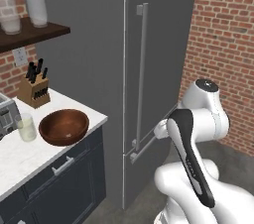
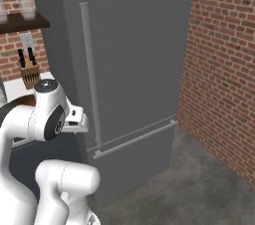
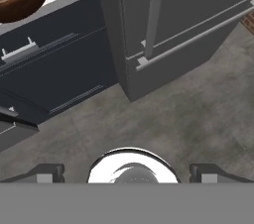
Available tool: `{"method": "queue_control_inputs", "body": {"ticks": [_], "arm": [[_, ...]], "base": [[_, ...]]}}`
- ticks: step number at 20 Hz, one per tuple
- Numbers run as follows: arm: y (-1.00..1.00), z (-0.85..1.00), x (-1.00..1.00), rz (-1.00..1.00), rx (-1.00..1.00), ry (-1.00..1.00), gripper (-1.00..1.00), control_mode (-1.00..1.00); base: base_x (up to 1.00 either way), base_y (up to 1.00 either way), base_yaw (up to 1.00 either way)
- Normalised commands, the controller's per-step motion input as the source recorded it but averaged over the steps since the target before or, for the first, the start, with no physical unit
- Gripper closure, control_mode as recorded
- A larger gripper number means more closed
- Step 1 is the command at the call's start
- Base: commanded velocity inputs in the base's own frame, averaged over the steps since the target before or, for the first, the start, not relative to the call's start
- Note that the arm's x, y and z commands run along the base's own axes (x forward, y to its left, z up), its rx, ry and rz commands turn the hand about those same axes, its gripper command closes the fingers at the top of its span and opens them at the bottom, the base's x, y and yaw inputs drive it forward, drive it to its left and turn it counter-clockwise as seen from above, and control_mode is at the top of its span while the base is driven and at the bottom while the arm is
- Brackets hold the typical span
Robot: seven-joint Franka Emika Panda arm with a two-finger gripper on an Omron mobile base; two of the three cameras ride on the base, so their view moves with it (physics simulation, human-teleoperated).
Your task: Grab a lemon wedge from the fridge and one ice cube from the ice bowl, and put them in the glass of lemonade.
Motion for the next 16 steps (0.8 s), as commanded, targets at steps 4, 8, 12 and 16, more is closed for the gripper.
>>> {"method": "queue_control_inputs", "body": {"ticks": [4,8,12,16], "arm": [[0.0,0.0,0.0,0.0,0.0,0.0,-1.0,1.0],[-0.01,0.0,0.0,0.0,0.0,-0.04,-1.0,-1.0],[0.0,0.0,0.0,0.01,0.0,-0.19,-1.0,-1.0],[0.0,0.24,0.08,0.08,0.03,-0.2,-1.0,-1.0]], "base": [[0.06,0.0,0.0],[0.0,0.0,0.0],[0.0,0.0,0.0],[0.0,0.0,0.0]]}}
